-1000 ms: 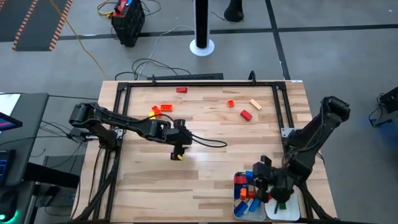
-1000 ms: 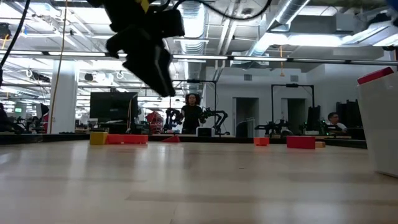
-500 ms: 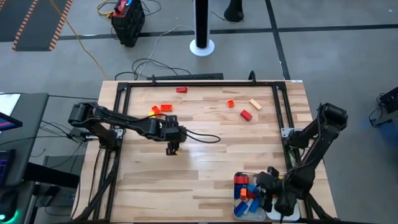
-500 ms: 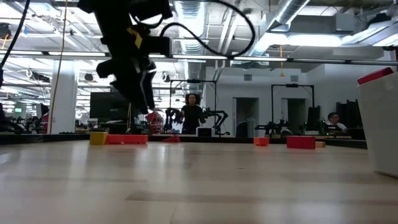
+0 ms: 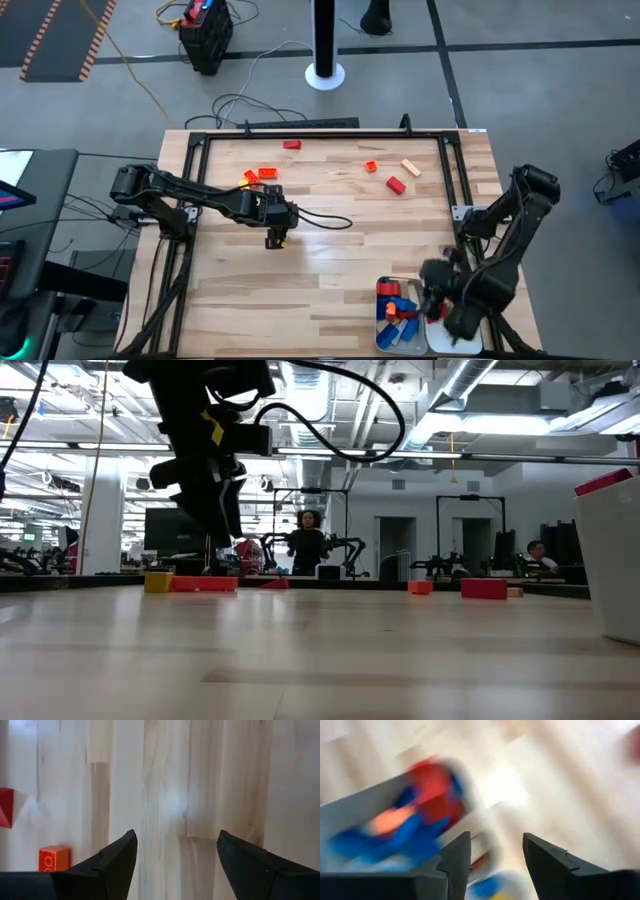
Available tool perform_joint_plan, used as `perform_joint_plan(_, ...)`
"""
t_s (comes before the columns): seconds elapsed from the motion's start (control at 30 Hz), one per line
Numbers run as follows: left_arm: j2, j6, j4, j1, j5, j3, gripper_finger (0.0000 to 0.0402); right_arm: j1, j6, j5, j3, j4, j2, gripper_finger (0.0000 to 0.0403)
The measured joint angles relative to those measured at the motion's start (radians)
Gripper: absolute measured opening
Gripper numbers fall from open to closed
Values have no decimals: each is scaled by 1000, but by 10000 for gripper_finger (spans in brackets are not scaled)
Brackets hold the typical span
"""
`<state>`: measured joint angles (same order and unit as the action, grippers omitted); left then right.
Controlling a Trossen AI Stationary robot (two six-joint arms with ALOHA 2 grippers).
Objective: Sort blocks by size
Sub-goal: Put the small orange game piece into the white bin
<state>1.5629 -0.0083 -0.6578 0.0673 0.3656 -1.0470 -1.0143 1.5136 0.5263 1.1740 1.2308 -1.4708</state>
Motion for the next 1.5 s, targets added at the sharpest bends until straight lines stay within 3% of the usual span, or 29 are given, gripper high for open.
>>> perform_joint_plan(0.1, 0, 7, 3, 0, 31, 0, 265, 43, -2, 77, -1, 155, 6, 198)
perform_joint_plan(0.2, 0, 16, 41, 0, 85, 10, 265, 115, -33, 81, -55, 201, 55, 189)
perform_joint_plan(0.33, 0, 69, 144, -2, 120, 60, 265, 223, -166, 82, -175, 76, 174, 174)
perform_joint_plan(0.43, 1, 134, 309, -20, 124, 96, 265, 312, -291, 82, -269, -59, 279, 165)
perform_joint_plan(0.5, 10, 162, 451, -50, 85, 97, 265, 373, -367, 83, -316, -145, 338, 161)
perform_joint_plan(0.6, 37, 167, 585, -119, -72, 75, 265, 454, -462, 96, -375, -279, 401, 160)
perform_joint_plan(0.8, 207, 165, 648, -251, -215, -89, 265, 529, -575, 111, -459, -419, 431, 162)
perform_joint_plan(1.07, 496, 161, 628, -344, -310, -416, 265, 447, -561, 165, -511, -480, 431, 162)
perform_joint_plan(1.3, 695, 127, 544, -377, -313, -688, 265, 272, -475, 328, -511, -480, 431, 162)
perform_joint_plan(1.5, 802, 63, 505, -395, -309, -840, 265, 181, -433, 394, -511, -499, 422, 162)
